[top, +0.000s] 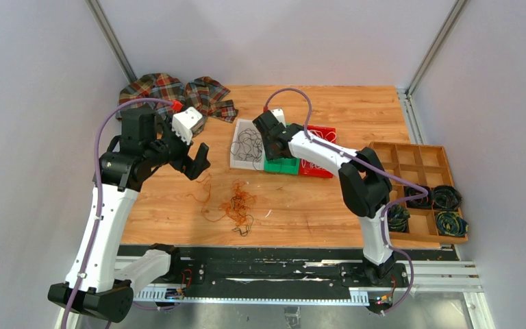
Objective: Untangle the cables
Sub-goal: Place the cable in the bin.
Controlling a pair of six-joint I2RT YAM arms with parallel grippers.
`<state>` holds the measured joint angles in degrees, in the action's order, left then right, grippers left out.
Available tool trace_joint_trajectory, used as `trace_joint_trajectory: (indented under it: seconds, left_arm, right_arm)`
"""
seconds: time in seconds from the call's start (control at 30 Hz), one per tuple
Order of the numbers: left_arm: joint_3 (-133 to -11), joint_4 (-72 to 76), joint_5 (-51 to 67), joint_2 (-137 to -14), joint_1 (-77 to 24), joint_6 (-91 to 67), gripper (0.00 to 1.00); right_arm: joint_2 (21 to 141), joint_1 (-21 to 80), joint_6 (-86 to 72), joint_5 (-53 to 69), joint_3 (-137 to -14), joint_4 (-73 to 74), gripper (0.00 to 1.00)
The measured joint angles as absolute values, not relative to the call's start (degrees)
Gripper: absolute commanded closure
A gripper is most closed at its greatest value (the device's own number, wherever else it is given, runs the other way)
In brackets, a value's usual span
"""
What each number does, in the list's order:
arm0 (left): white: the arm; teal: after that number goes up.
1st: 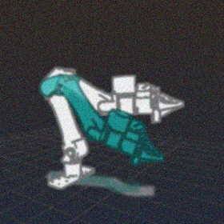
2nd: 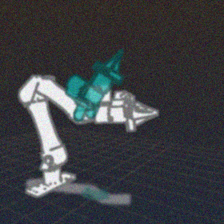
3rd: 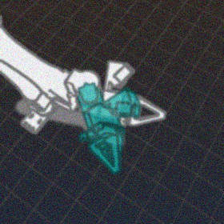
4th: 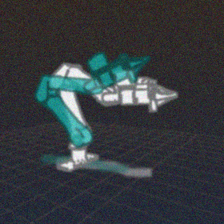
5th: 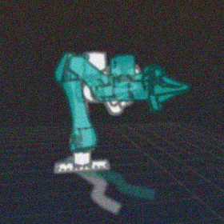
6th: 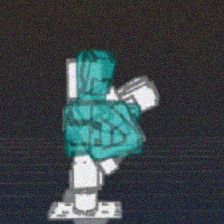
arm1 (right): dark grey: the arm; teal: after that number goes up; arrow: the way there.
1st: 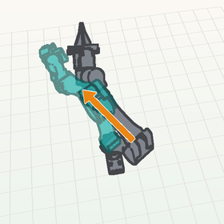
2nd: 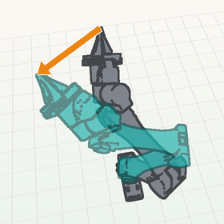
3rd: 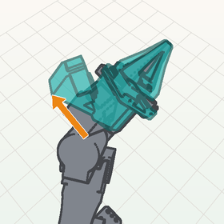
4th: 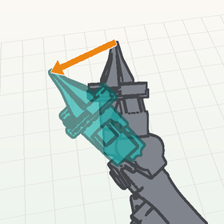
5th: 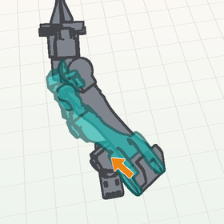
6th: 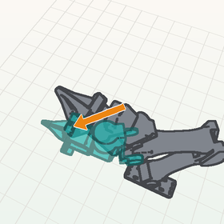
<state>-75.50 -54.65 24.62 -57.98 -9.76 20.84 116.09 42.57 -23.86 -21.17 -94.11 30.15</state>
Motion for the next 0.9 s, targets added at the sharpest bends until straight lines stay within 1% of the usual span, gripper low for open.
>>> trace_joint_trajectory:
  seconds: [0.13,0.3,0.33,0.4,0.47,0.5,0.7,0.9]
  left_arm:
    - [-75.5,-54.65,24.86,-57.95,-9.76,20.84,0.01]
    - [-75.5,-54.72,24.86,-57.6,-9.76,20.91,0.01]
    - [-75.5,-54.74,24.86,-57.45,-9.76,20.97,0.02]
    - [-75.5,-54.81,24.86,-57.01,-9.76,21.04,0.02]
    - [-75.5,-54.92,24.84,-56.55,-9.76,21.1,0.02]
    - [-75.5,-55.0,24.84,-56.36,-9.76,21.19,0.02]
    - [-75.5,-55.57,24.84,-55.72,-9.76,21.3,0.03]
    - [-75.57,-55.86,24.86,-55.72,-9.76,21.32,0.03]
  right_arm:
    - [118.52,41.65,-24.47,-21.17,-93.56,30.11,0.52]
    - [121.14,40.58,-25.52,-21.15,-93.03,29.8,0.64]
    - [121.43,40.4,-25.65,-21.15,-92.97,29.8,0.69]
    - [121.95,40.07,-26.09,-21.12,-92.9,29.56,0.82]
    - [122.28,39.92,-26.35,-21.15,-92.86,29.1,0.97]
    - [122.28,39.86,-26.5,-21.15,-92.66,28.75,0.99]
    - [120.53,39.81,-27.16,-21.41,-89.56,26.98,0.99]
    - [112.92,39.79,-26.96,-21.93,-87.94,25.39,0.99]
